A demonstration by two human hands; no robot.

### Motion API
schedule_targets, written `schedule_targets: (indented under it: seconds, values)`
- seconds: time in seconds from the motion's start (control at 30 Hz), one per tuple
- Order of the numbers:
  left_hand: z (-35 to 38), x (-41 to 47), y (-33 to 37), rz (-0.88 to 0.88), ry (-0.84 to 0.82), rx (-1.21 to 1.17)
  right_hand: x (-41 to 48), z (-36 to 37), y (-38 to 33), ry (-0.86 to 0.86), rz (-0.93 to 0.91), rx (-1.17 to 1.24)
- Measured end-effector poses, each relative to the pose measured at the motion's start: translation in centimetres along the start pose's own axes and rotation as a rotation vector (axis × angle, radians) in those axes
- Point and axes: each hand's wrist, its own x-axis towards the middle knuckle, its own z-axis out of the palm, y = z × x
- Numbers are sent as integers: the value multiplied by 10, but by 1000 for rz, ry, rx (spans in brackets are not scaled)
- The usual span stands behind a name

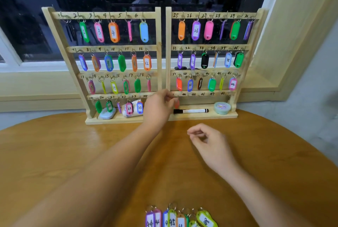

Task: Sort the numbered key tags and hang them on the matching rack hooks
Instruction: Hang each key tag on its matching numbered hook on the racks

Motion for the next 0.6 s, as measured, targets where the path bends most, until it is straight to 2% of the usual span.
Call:
schedule_targets:
  seconds: [0.27,0.47,0.6]
  values:
    - [-62,-98,-39,-31,-163,94,-43,12,-32,-404,-33,-58]
    - [-101,-166,-51,-68,-281,73,-66,28,-45,-594,-98,-90]
    - [-118,-193,-48,-73,-376,12,-77,31,-51,-651,-154,-146]
